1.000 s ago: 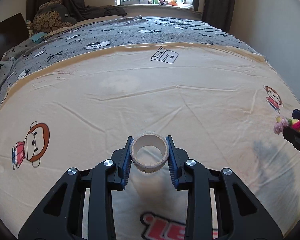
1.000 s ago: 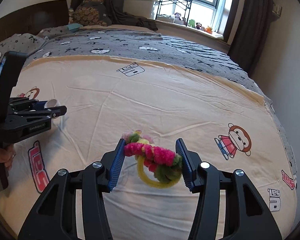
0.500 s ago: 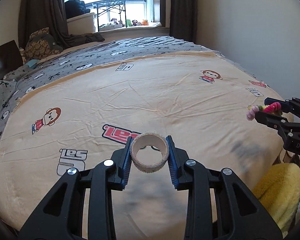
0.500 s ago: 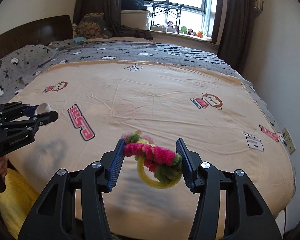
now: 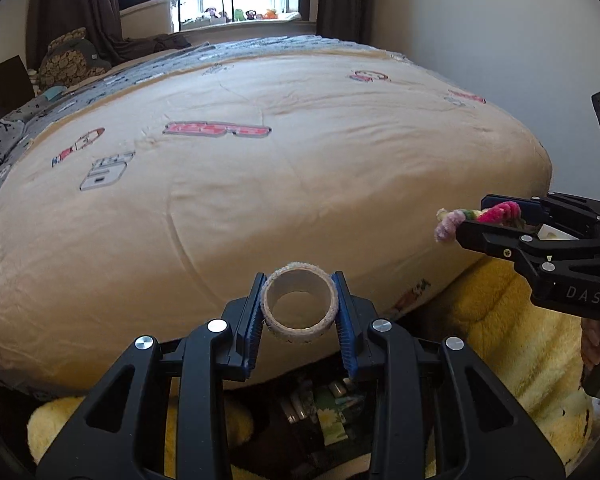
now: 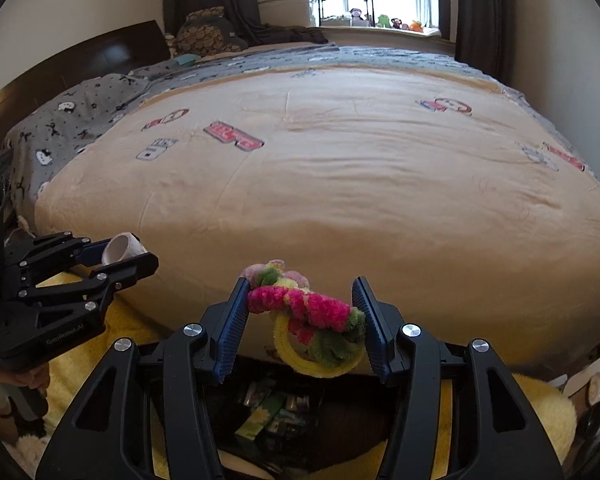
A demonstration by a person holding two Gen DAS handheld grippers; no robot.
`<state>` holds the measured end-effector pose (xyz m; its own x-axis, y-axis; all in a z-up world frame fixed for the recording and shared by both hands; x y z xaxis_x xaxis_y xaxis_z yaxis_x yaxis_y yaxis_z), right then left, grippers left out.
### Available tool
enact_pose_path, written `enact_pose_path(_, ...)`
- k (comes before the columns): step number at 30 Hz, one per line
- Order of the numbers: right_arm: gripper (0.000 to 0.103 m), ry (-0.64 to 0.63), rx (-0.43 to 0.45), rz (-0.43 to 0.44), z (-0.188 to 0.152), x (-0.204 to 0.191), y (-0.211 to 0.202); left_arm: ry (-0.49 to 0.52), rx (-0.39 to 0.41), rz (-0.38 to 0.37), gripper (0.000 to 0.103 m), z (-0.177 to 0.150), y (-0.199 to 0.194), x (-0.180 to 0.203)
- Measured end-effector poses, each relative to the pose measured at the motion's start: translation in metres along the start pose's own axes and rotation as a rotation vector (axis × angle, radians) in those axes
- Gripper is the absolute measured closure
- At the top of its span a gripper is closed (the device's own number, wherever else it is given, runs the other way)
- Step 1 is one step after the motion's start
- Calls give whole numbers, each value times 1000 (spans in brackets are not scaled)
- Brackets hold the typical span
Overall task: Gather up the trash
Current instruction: 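Lower the ring toy and tape roll into the bin and open both tools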
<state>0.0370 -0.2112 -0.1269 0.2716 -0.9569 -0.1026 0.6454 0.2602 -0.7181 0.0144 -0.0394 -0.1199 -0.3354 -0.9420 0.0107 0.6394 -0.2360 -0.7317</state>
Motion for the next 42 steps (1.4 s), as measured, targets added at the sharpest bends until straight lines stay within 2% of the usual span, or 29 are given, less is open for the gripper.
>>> enact_pose_path(6,50,33,-164,24,-47,-7,42,-27,-144,-37,72,-50,32,4)
enact_pose_path(10,50,34,-248,15,-65,-10,67,-28,-226,-45,72,-74,56,5)
enact_pose_path(16,50,50,-351,36,-76,-12,94,-57,-338,-92,72,-97,87,4)
enact_pose_path(23,48,34,-408,22,-83,-19,108,-109,-439,-134,72,-114,113,-5)
enact_pose_path(25,46,38,-420,14,-85,-21,111,-112,-444,-143,72,-114,115,-7)
enact_pose_path(29,44,51,-433,14,-88,-17,115,-106,-448,-150,61,-112,121,-10)
enact_pose_path(30,41,52,-432,13,-87,-17,115,-104,-447,-148,60,-111,122,-11)
enact_pose_path(34,27,59,-413,1,-83,-7,116,-101,-429,-128,43,-110,122,-1)
enact_pose_path(36,22,67,-401,-13,-81,-4,113,-100,-408,-111,36,-108,118,-2)
enact_pose_path(38,18,80,-379,-24,-80,-1,108,-101,-375,-92,24,-103,110,-3)
enact_pose_path(39,13,87,-367,-31,-77,2,103,-102,-354,-79,22,-99,104,-4)
enact_pose_path(40,3,96,-349,-40,-75,5,97,-102,-328,-65,18,-94,97,-6)
enact_pose_path(42,4,98,-290,-64,-67,9,82,-103,-271,-42,13,-83,81,-12)
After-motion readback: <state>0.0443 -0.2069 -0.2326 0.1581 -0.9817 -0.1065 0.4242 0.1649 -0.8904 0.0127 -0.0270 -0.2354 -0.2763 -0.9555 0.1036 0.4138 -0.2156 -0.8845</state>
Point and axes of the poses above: each gripper's, at about its wrist camera, not at the fingertips, and y roughly the way its jaws point, x to its right, z to its top, the point moved 1 cm from there along y, roughly the way its jaws point, and after that the axes turned 1 degree about z, right-handed, at the moved point
